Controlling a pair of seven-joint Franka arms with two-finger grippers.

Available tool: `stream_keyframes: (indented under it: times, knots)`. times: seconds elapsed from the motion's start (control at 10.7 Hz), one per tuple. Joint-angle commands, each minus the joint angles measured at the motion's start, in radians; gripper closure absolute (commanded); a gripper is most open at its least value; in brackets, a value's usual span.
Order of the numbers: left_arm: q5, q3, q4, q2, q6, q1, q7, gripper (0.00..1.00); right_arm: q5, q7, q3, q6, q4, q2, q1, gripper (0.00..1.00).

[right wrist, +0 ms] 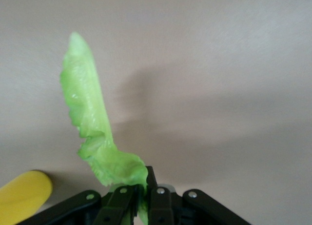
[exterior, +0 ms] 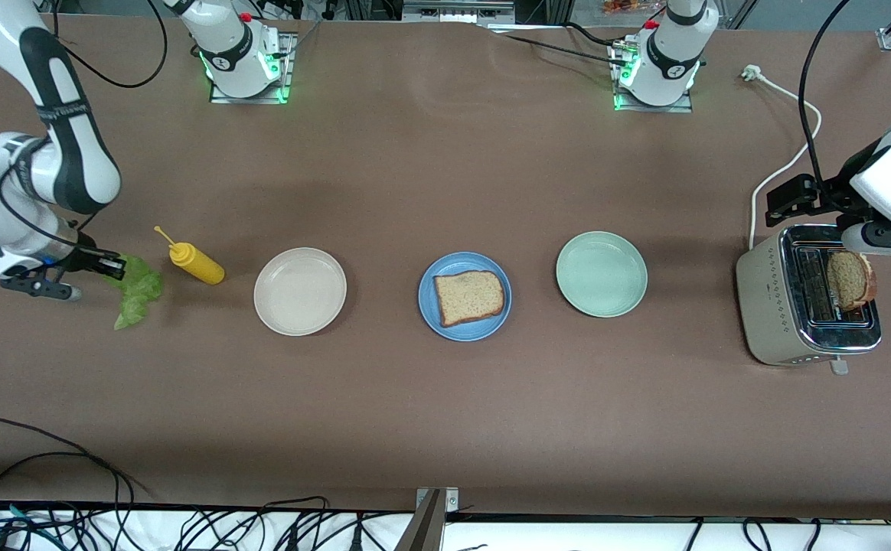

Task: Make sandwich in blue plate with both arms
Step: 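Grasp the green lettuce leaf with the right gripper and lift it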

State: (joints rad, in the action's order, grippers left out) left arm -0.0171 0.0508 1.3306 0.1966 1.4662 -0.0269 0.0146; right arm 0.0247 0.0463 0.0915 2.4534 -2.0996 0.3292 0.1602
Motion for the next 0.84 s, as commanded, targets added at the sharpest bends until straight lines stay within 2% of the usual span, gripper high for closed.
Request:
stream_keyframes:
  times: [0.0,0.19,0.47,0.56,0.65,0.74]
  knots:
    - [0.031,-0.008,0.079,-0.078,-0.01,0.001,-0.025,0.0,0.014,0.006,-0.007,-0.112,0.029,-0.116,0.018,1.0]
    - [0.029,-0.009,0.087,-0.078,-0.01,0.007,-0.025,0.0,0.014,-0.003,-0.007,-0.175,0.058,-0.172,0.018,1.0]
    - [0.029,-0.009,0.214,-0.161,0.052,0.01,-0.027,0.0,0.012,-0.006,-0.009,-0.368,0.151,-0.263,0.016,1.0]
    - [0.029,-0.011,0.22,-0.166,0.06,0.012,-0.072,0.0,0.011,-0.029,-0.012,-0.426,0.189,-0.283,0.016,1.0]
    - [0.029,-0.022,0.22,-0.164,0.06,0.013,-0.097,0.0,0.009,-0.093,-0.03,-0.471,0.22,-0.295,0.016,1.0]
    - [0.031,-0.025,0.219,-0.164,0.06,0.013,-0.097,0.0,0.011,-0.165,-0.079,-0.499,0.24,-0.306,0.016,1.0]
